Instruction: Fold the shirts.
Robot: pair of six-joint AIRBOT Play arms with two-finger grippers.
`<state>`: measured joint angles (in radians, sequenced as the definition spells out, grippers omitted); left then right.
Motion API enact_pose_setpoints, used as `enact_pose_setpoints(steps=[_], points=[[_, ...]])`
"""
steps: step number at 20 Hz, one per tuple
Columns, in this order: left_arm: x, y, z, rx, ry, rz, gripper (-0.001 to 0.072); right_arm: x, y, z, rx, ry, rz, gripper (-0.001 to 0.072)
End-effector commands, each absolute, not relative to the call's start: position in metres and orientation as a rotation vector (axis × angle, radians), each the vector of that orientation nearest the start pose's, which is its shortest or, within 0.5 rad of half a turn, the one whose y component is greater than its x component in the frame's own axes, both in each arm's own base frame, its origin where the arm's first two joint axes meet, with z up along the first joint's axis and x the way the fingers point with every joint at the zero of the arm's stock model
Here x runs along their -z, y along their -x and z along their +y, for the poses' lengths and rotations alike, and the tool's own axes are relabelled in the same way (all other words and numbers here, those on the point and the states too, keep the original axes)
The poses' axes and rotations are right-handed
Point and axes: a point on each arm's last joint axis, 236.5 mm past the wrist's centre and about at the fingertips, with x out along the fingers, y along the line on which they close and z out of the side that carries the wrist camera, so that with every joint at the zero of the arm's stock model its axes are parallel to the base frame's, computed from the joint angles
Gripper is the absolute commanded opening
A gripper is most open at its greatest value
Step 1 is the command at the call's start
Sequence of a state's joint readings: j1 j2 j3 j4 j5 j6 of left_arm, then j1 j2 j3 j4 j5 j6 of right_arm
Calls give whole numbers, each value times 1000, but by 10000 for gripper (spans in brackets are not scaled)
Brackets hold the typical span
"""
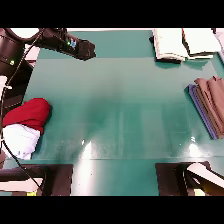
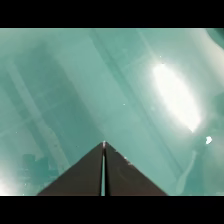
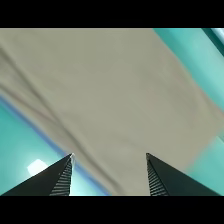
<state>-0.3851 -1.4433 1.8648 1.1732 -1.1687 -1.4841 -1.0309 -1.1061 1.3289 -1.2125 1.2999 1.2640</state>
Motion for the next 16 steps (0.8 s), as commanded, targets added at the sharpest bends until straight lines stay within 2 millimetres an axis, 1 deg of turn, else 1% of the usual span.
enact_pose_setpoints(steps=[1, 2, 3, 4, 6, 7, 8, 9, 10, 11, 12, 14, 16], points=[[-235, -434, -266, 687, 64, 755, 25, -184, -324, -219, 297, -490, 752, 532], [-235, -433, -266, 687, 63, 755, 25, -193, -343, -190, 207, -468, 742, 532], [-235, -433, -266, 687, 63, 757, 25, -199, -362, -156, 110, -437, 745, 531], [-235, -433, -266, 688, 62, 759, 25, -201, -376, -119, 20, -399, 761, 532], [-236, -434, -267, 687, 65, 753, 25, -198, -393, -47, -152, -322, 796, 531], [-236, -434, -267, 687, 65, 752, 25, -198, -397, -16, -224, -285, 806, 525], [-236, -434, -267, 687, 65, 752, 25, -198, -401, 14, -291, -253, 807, 500], [-236, -434, -267, 687, 65, 753, 25, -199, -402, 41, -347, -212, 806, 448], [-236, -434, -267, 687, 65, 753, 25, -199, -401, 65, -395, -173, 804, 342], [-236, -434, -267, 688, 66, 752, 25, -199, -399, 87, -440, -131, 804, 160], [-236, -433, -267, 688, 66, 753, 25, -197, -395, 105, -475, -85, 806, 14], [-236, -433, -267, 688, 66, 753, 25, -193, -390, 127, -514, -2, 811, 14], [-236, -433, -267, 688, 66, 753, 25, -189, -384, 141, -540, 56, 817, 14]])
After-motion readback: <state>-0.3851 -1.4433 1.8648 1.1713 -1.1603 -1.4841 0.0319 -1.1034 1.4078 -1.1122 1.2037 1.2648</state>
